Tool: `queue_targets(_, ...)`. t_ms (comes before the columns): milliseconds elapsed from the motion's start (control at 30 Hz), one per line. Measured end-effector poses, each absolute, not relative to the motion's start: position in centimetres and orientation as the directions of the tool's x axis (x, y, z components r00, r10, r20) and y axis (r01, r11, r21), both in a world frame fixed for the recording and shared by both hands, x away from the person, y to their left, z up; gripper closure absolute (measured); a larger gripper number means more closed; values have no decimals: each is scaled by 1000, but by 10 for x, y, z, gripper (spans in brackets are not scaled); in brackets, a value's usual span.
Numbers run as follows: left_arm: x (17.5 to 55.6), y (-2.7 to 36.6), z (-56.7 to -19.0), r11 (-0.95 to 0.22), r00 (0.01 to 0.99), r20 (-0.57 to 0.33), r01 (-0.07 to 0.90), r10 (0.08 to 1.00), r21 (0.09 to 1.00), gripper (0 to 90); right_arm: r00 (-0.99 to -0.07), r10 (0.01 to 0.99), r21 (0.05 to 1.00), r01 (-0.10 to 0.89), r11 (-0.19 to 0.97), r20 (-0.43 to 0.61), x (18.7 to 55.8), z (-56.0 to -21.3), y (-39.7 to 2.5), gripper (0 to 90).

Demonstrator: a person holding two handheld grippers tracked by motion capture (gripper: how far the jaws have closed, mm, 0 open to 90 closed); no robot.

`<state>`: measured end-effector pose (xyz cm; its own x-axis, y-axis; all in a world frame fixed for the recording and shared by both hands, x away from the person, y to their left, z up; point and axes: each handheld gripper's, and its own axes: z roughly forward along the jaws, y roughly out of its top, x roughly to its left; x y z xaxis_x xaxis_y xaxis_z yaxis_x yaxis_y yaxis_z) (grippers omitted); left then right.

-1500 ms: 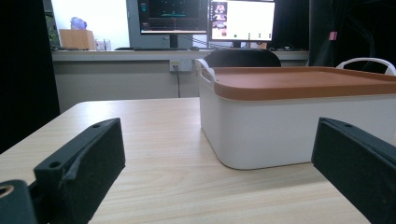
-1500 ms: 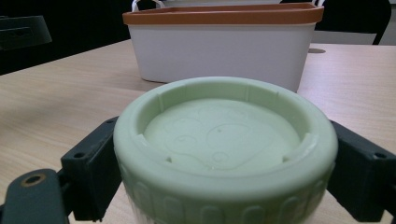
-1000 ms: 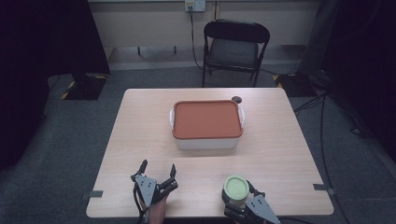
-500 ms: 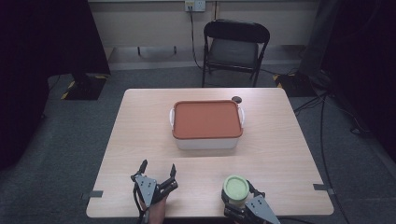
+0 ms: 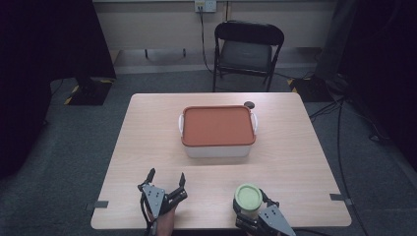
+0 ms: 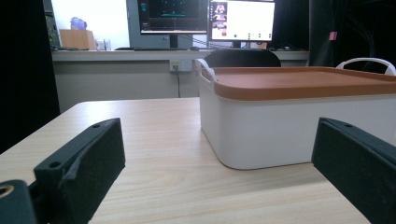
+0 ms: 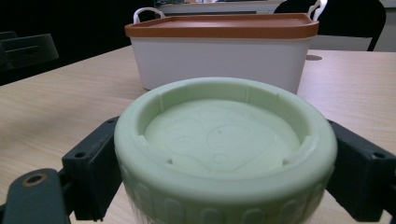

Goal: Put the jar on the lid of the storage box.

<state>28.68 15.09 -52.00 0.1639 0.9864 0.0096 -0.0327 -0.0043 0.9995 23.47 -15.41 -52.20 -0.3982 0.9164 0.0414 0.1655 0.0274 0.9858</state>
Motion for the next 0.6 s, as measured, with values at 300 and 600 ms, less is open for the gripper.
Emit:
queue_targets(300,287,151,-520,-5,164,10,-33,986,999,23,-395,918,987,161,28,39,234,-519,-153,110)
queue_targets(600,287,151,-520,-5,164,10,-33,986,999,23,-391,920,985,168,38,31,237,-518,-154,110)
